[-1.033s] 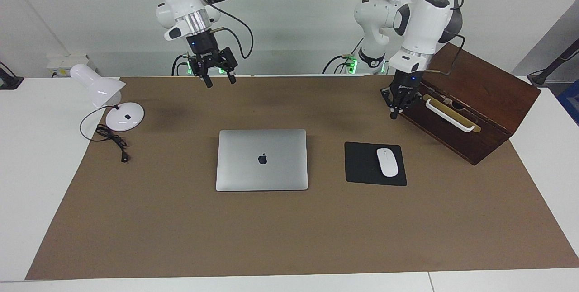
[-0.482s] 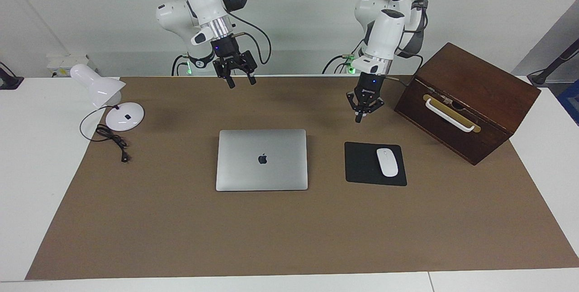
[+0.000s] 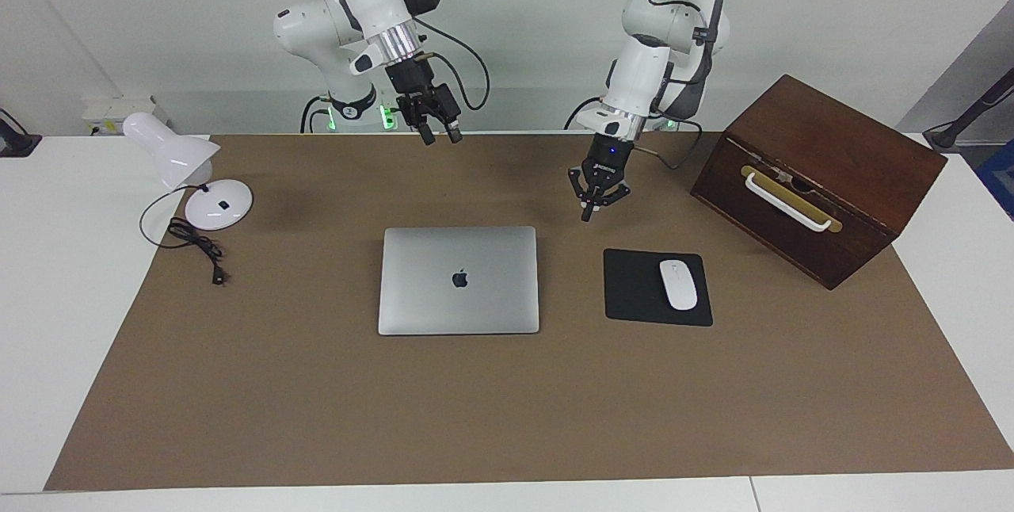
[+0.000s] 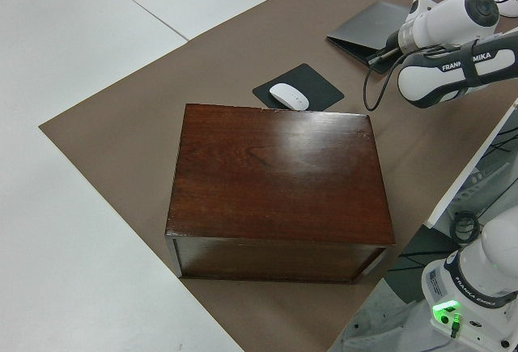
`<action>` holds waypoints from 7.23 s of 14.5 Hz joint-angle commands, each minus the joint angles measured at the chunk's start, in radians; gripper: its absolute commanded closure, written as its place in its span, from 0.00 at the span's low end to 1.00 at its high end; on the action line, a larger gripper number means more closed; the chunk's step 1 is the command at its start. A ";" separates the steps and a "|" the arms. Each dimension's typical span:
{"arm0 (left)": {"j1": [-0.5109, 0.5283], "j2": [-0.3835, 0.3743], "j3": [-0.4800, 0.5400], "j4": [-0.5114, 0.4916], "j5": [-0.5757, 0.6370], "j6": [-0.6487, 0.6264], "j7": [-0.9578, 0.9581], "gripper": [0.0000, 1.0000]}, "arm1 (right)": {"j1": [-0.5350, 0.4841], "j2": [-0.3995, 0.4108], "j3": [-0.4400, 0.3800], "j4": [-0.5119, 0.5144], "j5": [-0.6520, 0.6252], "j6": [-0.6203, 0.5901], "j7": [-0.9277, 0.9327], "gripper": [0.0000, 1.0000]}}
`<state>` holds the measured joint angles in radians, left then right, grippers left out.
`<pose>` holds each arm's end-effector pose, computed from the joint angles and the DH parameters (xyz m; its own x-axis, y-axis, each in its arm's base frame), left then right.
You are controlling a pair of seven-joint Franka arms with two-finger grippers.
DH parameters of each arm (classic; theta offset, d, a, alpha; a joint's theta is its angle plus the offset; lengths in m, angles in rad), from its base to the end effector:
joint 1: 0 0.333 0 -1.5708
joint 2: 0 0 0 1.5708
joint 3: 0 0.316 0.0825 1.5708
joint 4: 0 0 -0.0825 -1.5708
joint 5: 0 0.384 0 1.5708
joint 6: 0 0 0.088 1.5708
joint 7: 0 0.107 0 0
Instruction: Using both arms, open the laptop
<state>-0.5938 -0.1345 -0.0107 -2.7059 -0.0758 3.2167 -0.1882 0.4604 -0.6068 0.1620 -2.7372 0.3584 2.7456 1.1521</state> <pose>0.3748 -0.2501 0.3458 0.7817 -0.2240 0.5820 -0.3746 -0.9148 0.1510 0.3242 0.2166 0.4653 0.6764 -0.7358 0.0330 -0.5825 -0.5618 -0.5875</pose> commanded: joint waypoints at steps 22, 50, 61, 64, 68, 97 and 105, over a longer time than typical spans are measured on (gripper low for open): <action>-0.149 0.302 0.015 0.100 -0.015 0.288 0.006 1.00 | -0.049 0.222 0.001 0.042 0.272 -0.006 0.055 0.00; -0.141 0.437 0.017 0.227 -0.004 0.287 0.012 1.00 | 0.053 0.643 0.005 0.094 0.274 0.660 -0.229 0.00; -0.144 0.463 0.018 0.235 -0.004 0.288 0.039 1.00 | 0.050 0.677 0.005 0.151 0.274 0.655 -0.232 0.00; -0.144 0.463 0.018 0.236 -0.004 0.287 0.044 1.00 | 0.050 0.683 0.004 0.172 0.274 0.634 -0.233 0.00; -0.146 0.464 0.017 0.236 -0.004 0.287 0.044 1.00 | 0.050 0.687 0.005 0.183 0.274 0.631 -0.233 0.00; -0.146 0.470 0.017 0.233 -0.004 0.287 0.053 1.00 | 0.038 0.858 0.004 0.626 0.263 0.628 -0.238 0.00; -0.146 0.470 0.017 0.233 -0.004 0.287 0.053 1.00 | 0.023 0.904 0.004 0.754 0.258 0.586 -0.252 0.00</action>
<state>-0.7219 0.2696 -0.0073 -2.4984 -0.0757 3.4944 -0.1482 0.5013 0.2667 0.1577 -2.0489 0.6107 3.3519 0.9411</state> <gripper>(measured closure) 0.991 0.000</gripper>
